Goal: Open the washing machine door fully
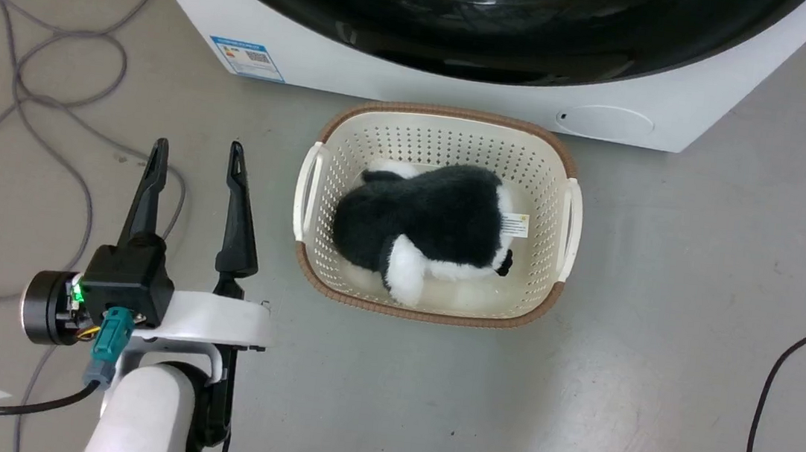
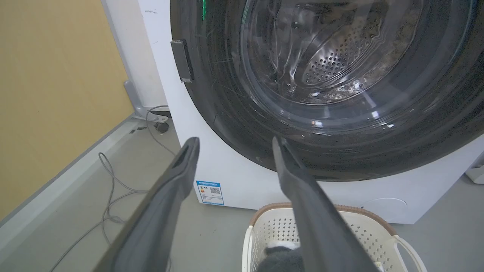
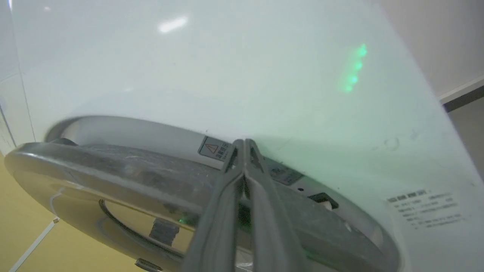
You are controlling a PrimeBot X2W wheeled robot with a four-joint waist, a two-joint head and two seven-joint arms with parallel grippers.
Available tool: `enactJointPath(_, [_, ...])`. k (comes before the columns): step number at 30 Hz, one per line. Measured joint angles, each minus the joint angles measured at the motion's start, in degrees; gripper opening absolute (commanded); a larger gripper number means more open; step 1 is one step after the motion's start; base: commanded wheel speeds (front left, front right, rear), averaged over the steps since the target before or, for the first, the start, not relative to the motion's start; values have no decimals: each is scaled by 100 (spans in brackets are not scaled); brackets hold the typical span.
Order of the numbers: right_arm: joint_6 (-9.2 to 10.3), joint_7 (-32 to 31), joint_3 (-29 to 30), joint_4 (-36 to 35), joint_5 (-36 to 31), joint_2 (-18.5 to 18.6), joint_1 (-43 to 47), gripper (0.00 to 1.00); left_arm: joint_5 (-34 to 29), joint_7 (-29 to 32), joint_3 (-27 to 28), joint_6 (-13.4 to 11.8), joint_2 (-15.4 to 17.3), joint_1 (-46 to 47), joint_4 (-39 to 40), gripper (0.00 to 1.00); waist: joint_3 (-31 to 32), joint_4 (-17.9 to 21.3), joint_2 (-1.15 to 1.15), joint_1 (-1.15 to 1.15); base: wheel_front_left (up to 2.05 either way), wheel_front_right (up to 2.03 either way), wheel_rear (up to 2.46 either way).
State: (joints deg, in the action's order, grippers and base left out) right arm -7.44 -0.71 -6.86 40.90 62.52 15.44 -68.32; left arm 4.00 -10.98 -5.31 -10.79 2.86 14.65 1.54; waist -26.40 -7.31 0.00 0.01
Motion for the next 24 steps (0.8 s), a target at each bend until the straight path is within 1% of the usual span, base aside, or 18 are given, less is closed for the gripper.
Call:
enactJointPath(3, [-1, -264, -123, 78, 172, 94, -82, 0, 33, -27, -27, -37, 1, 30, -20, 100, -19, -32, 0, 0, 0, 0, 0])
enactJointPath(9, [2, -1128, -339, 164, 688, 379, -219, 0, 125, -114, -71, -119, -1, 40, -88, 100, 20, -79, 0, -1, 0, 0, 0])
enactJointPath(14, [8, -1760, -476, 286, 1165, 522, -259, 0, 132, -174, -68, -153, -1, 37, -142, 100, 112, -75, 0, 0, 0, 0, 0])
enactJointPath(18, [8, -2119, -608, 308, 1546, 519, -261, 0, 152, -221, -46, -166, -1, 33, -214, 100, 203, -52, 0, 0, 0, 0, 0])
enactJointPath(24, [7, -2498, -947, 433, 1894, 472, -248, 0, 188, -279, -26, -215, -2, -16, -307, 100, 391, -45, 0, 0, 0, 0, 0])
